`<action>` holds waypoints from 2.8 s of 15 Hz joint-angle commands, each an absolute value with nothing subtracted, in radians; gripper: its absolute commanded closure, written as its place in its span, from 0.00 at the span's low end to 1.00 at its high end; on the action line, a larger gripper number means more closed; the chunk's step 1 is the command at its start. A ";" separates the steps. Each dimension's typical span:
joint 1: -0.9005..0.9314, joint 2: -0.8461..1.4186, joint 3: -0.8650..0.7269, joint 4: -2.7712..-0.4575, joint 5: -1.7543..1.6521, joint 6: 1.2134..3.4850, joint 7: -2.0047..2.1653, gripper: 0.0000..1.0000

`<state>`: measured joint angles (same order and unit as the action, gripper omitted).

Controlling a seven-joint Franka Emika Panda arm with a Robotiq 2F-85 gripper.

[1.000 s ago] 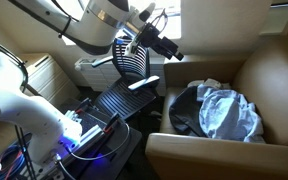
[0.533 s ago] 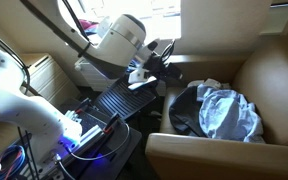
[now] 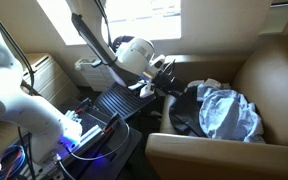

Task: Take the cloth on the couch and put it on the chair

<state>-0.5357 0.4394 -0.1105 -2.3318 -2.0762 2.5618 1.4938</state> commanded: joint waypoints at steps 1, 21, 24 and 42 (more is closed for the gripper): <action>-0.558 0.501 -0.108 -2.267 -2.349 2.695 1.618 0.00; -0.637 1.199 -0.169 -1.728 -2.533 2.386 1.800 0.00; -0.747 1.245 -0.126 -1.563 -2.599 2.608 1.821 0.00; -0.819 1.287 -0.078 -1.429 -2.310 2.833 1.670 0.79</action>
<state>-0.8160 1.2741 -0.0782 -1.4447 -2.3077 2.8456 1.6658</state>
